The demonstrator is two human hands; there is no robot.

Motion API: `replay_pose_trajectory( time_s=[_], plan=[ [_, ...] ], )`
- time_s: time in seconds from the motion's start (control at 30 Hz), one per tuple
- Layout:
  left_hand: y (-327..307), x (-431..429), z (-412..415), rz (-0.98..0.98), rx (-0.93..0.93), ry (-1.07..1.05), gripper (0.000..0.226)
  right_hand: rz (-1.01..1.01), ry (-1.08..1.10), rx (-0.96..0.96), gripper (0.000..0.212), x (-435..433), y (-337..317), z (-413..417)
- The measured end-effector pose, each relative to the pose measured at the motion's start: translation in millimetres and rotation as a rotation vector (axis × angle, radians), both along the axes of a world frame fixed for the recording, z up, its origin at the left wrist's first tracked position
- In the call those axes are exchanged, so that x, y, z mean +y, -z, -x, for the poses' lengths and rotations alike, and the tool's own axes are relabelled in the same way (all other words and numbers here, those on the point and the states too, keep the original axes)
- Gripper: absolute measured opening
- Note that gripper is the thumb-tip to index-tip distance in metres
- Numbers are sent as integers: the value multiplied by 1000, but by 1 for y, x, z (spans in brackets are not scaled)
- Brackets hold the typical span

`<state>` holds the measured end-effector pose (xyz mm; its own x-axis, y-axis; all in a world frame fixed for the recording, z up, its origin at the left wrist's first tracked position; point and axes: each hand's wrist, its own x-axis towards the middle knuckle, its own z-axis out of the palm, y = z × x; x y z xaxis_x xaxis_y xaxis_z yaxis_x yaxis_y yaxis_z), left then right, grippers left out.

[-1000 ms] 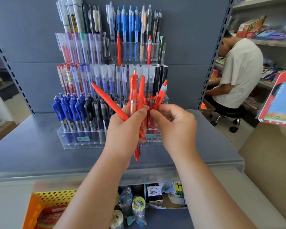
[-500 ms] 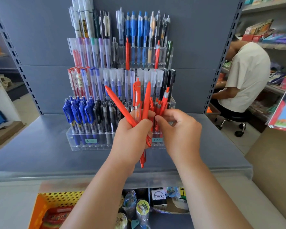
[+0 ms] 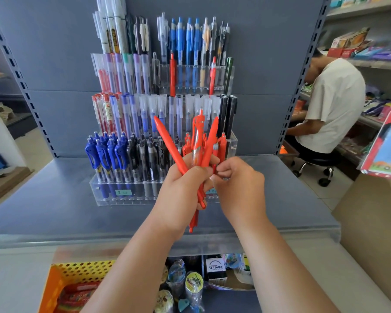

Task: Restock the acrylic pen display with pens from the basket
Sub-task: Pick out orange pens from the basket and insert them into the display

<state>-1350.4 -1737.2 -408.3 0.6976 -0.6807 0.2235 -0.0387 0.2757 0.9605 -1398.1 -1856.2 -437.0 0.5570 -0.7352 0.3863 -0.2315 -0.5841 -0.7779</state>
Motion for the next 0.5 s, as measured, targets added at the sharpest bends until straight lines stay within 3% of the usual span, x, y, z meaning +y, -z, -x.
replay_pose_trajectory(
  time_s=[0.2,0.3,0.5],
  plan=[
    [-3,2,2,-33,-31,-28,22,-66,-22,-60,20,-1,-3,5],
    [-7,2,4,-21,-41,-51,14,21,-49,-206,31,1,-13,13],
    [-10,2,7,-6,-85,-103,23,195,-305,-449,44,7,-20,21]
  ],
)
